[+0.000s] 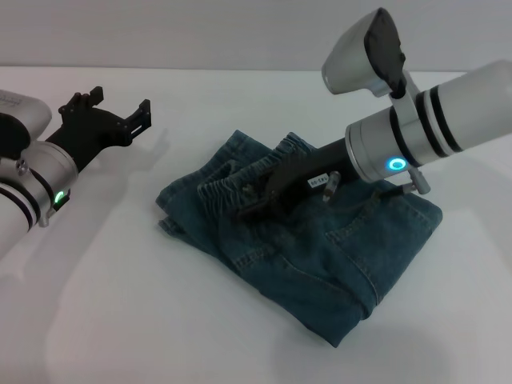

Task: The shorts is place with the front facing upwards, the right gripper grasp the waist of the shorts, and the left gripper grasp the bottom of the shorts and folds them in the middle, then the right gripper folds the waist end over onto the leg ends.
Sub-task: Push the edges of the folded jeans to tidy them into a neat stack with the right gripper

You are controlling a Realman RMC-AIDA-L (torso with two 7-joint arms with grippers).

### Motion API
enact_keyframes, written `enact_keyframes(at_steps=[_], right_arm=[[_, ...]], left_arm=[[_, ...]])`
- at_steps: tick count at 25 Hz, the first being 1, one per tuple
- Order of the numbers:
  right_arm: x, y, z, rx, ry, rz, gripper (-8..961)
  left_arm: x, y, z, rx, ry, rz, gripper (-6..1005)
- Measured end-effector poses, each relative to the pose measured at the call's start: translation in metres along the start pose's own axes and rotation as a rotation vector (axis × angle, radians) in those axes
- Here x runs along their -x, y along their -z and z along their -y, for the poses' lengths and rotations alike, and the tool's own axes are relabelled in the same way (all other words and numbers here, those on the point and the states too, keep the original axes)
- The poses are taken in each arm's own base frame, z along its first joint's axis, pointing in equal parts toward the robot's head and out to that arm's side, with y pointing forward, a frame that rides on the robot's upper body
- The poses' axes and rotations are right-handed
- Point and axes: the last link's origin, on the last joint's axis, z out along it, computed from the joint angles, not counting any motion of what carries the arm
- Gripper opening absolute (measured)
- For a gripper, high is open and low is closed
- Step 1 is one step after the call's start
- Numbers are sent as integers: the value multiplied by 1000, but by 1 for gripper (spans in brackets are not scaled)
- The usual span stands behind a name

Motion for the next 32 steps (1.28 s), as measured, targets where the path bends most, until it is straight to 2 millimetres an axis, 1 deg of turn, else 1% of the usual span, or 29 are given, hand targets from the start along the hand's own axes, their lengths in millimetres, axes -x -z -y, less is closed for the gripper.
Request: enact_keyframes(at_steps=[10,13,15,19,23,25,28,32], right_arm=[[-4,-15,-4,-11,3,8,601],[-3,-16,-4,-15,6,17,602],[0,-14,-8,8,9,30,602],[1,0,-28,146,-1,73,601],[-13,19,-45,261,-63,22,601],[-23,28,-47,279,-107,-21,602],[-38,41,-44,272,-181,-91,602],[-49,54,-40,272,-255,-132,602]], left_arm=[[4,3,0,1,5,5,845],[6,4,-1,2,6,9,844],[7,5,0,1,7,11,844],[10,8,1,-4,15,16,844],[12,11,2,-10,23,13,845],[13,12,3,-11,26,11,845],[13,12,3,-12,27,10,845],[12,11,2,-8,27,10,845]])
